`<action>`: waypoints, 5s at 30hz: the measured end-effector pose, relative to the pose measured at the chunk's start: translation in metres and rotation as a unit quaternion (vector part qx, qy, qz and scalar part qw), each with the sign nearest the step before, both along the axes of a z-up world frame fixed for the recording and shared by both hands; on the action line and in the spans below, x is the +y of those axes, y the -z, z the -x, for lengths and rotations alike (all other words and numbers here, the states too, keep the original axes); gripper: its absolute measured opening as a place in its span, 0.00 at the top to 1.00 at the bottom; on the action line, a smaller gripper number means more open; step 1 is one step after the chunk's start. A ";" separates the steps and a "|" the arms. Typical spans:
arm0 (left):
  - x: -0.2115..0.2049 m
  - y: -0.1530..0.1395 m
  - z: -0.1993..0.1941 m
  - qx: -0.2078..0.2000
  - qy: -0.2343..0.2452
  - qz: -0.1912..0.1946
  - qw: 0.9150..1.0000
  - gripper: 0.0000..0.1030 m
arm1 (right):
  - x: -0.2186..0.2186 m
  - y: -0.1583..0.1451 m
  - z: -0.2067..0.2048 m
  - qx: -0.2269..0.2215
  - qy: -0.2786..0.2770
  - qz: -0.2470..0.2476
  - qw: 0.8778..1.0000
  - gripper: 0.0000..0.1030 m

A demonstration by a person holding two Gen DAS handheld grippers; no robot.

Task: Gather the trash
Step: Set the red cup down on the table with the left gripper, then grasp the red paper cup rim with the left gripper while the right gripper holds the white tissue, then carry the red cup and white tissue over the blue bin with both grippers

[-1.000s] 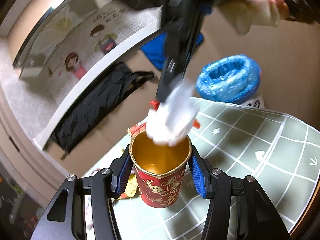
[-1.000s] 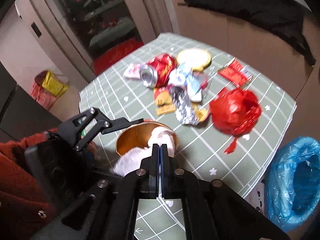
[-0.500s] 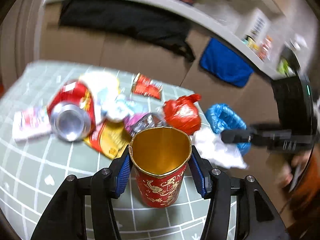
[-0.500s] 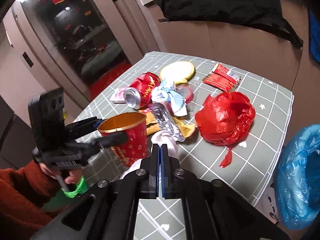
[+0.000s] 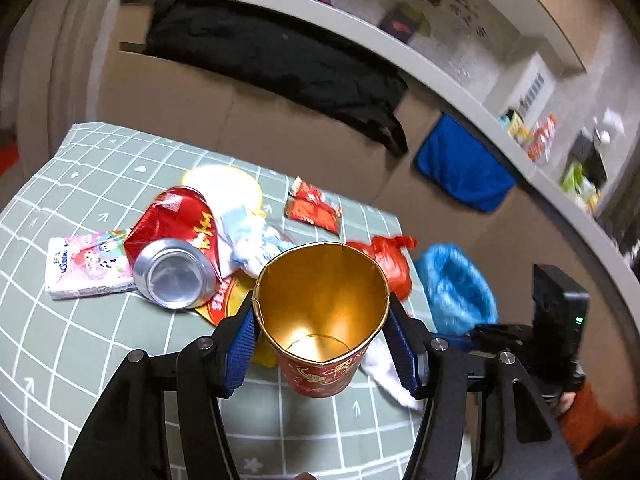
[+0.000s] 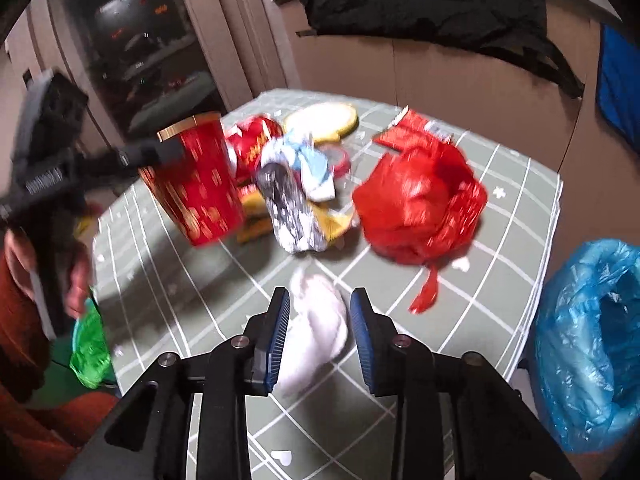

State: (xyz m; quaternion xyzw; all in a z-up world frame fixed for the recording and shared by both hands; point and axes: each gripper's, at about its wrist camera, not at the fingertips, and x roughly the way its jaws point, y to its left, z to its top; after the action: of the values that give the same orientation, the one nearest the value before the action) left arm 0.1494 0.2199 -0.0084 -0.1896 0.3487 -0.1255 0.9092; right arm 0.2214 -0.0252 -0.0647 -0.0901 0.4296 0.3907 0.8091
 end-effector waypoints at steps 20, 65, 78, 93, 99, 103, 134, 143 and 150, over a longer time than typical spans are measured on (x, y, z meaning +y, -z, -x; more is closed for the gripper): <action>0.024 0.008 0.022 0.006 -0.053 -0.025 0.998 0.38 | 0.000 0.021 0.003 0.006 0.015 -0.003 1.000 0.69; -0.043 0.003 0.050 -0.026 -0.047 -0.091 0.994 0.98 | -0.049 -0.029 0.048 -0.078 0.073 -0.072 0.992 0.87; -0.036 -0.008 0.051 -0.039 -0.047 -0.053 0.997 0.97 | -0.056 -0.032 0.046 -0.080 0.080 -0.077 0.991 0.87; -0.027 0.034 0.008 0.049 -0.131 -0.073 0.987 0.81 | -0.047 -0.004 0.035 -0.046 0.076 -0.063 0.994 0.86; -0.027 0.046 0.002 0.066 -0.131 -0.088 0.985 0.51 | -0.043 0.001 0.034 -0.041 0.073 -0.059 0.995 0.85; -0.017 0.057 0.000 0.093 -0.127 -0.022 0.987 0.55 | -0.040 0.002 0.032 -0.043 0.074 -0.055 0.995 0.85; -0.041 0.034 0.015 0.024 -0.135 -0.046 0.989 0.94 | -0.047 0.000 0.031 -0.042 0.086 -0.082 0.992 0.86; -0.076 -0.031 0.026 -0.085 -0.118 -0.092 0.985 0.95 | -0.072 -0.038 0.023 -0.088 0.114 -0.128 0.981 0.86; -0.155 -0.071 -0.038 -0.120 -0.015 -0.070 0.990 0.94 | -0.168 -0.093 0.005 -0.177 0.212 -0.134 0.952 0.86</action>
State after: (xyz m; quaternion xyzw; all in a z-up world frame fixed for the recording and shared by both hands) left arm 0.1874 0.0652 0.0622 -0.1142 0.2417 -0.1086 0.9575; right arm 0.2162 -0.1932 0.0287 0.0445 0.2323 0.2417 0.9411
